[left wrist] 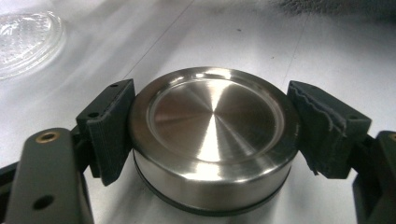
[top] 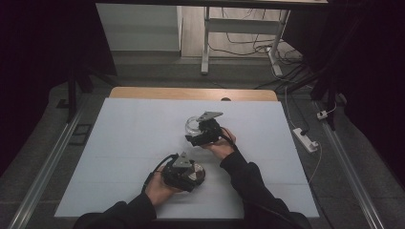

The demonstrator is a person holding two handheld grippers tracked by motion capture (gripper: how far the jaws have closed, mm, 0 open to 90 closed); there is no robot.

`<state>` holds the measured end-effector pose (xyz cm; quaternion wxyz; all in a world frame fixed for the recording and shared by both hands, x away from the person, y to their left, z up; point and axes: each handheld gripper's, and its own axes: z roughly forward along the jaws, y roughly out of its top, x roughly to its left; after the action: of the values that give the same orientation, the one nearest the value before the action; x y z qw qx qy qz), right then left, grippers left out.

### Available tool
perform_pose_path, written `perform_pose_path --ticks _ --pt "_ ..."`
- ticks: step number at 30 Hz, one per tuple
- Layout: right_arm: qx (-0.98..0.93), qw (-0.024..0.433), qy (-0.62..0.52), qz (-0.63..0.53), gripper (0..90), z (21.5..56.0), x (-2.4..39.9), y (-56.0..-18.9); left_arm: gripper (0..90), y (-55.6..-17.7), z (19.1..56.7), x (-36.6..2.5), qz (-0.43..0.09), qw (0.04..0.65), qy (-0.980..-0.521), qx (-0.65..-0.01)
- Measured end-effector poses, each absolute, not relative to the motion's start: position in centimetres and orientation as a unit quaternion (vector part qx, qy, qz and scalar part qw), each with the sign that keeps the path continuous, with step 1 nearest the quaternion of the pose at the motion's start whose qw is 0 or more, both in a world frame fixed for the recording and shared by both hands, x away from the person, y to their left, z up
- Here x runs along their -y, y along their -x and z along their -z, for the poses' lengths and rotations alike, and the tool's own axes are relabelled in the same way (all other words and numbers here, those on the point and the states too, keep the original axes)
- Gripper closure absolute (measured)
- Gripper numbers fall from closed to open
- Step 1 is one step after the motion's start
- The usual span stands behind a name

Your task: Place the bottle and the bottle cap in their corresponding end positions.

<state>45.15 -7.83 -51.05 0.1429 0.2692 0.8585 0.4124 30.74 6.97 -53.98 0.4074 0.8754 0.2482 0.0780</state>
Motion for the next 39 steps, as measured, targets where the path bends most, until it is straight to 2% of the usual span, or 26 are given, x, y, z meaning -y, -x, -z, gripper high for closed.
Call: perform_pose_path --ticks 13,29,39 --pt "-0.86 0.152 -0.262 -0.411 14.7 51.31 7.72 -44.93 19.9 -30.62 54.21 -6.32 -0.091 0.366 -0.895 -0.238" --pt "-0.858 0.148 -0.262 -0.417 13.7 51.47 7.83 -44.96 18.0 -30.72 54.21 -6.44 -0.088 0.372 -0.889 -0.253" --pt "-0.859 0.13 -0.262 -0.42 3.0 51.22 7.95 -45.11 9.2 -30.66 53.76 -6.84 -0.068 0.394 -0.882 -0.248"
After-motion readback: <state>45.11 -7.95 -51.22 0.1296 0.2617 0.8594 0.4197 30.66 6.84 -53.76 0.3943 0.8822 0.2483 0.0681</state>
